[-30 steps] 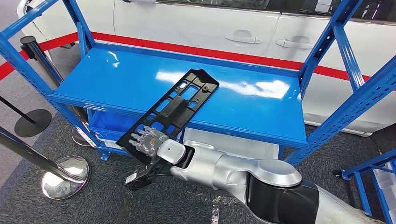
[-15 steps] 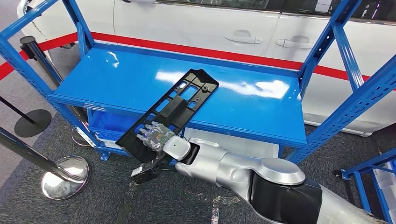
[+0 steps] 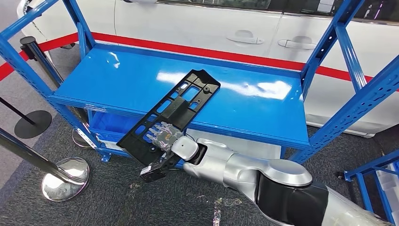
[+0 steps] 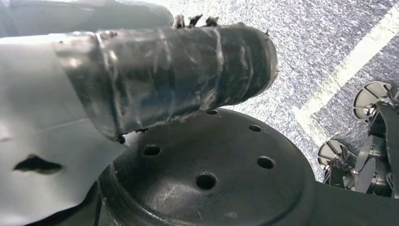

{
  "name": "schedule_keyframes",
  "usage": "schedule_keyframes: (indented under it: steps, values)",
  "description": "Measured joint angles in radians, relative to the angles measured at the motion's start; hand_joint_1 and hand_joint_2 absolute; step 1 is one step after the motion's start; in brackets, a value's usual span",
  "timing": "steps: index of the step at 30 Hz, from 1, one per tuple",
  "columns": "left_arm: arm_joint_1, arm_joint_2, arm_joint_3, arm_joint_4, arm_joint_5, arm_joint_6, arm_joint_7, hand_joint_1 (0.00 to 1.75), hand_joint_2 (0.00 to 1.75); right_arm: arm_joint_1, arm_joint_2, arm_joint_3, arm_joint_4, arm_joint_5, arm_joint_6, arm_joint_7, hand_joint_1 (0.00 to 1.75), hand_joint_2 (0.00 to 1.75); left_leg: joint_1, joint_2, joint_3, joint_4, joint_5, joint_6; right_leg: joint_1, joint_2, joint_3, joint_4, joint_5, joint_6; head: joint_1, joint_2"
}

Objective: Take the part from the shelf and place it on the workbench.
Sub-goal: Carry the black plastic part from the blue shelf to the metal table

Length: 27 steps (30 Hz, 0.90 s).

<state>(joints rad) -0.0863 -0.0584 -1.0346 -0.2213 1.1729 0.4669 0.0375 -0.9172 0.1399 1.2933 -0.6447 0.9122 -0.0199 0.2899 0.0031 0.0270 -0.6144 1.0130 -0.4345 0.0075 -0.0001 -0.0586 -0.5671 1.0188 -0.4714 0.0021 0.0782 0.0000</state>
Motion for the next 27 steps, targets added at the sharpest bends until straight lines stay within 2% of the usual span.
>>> schedule_keyframes:
  steps: [16,27]
  values:
    - [0.004,0.0,0.0,0.0,0.001,0.013,-0.002,0.0,0.0,0.006,-0.054,-0.019,0.0,0.006,0.027,0.051,0.0,0.0,0.0,0.0,0.0,0.0,0.0,0.0,0.0,0.0,0.0,0.0,0.0,0.0,0.0,0.0]
    - [0.004,0.0,0.0,0.0,0.003,0.011,-0.025,0.0,0.0,0.009,-0.078,-0.026,-0.009,-0.002,0.031,0.054,0.0,0.0,0.0,0.0,0.001,0.0,0.0,0.0,0.0,0.0,0.001,0.0,0.0,0.0,0.0,0.0]
